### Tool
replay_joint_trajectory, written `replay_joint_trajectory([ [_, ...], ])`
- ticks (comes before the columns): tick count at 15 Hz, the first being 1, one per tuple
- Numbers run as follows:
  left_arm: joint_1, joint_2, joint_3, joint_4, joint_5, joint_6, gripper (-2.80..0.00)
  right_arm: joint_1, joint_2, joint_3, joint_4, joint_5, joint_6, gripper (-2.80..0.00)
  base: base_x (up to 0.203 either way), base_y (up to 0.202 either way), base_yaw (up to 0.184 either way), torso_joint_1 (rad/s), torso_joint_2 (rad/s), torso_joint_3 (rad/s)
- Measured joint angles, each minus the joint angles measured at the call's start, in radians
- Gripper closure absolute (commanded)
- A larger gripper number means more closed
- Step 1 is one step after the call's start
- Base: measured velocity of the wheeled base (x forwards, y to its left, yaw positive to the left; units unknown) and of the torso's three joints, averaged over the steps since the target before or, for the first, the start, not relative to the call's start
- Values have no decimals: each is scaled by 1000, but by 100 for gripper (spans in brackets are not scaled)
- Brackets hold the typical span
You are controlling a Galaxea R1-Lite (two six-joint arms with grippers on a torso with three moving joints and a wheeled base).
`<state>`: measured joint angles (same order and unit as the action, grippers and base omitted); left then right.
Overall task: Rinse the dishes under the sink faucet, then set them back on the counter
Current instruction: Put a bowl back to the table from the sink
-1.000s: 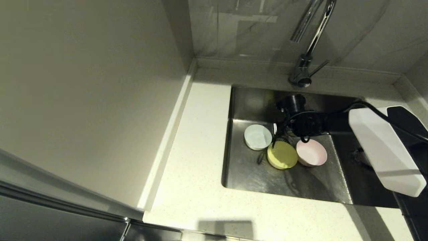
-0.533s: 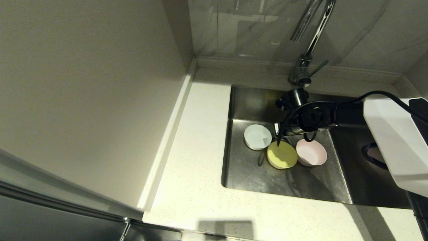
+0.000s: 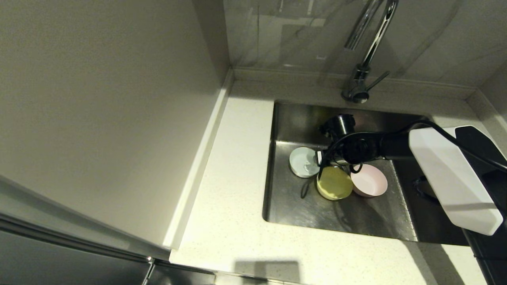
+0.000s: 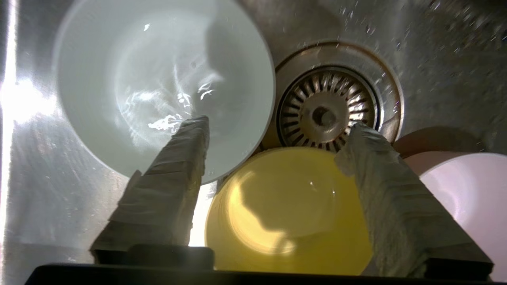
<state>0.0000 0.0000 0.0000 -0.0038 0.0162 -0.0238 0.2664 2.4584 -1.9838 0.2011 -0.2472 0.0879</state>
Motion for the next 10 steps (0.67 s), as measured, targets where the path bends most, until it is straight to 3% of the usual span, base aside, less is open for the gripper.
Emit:
replay_joint_trajectory([
  [10,0,0,0,0,0,0,0,43,79,-2,-104,-6,13,-280,0,0,0,0,0,0],
])
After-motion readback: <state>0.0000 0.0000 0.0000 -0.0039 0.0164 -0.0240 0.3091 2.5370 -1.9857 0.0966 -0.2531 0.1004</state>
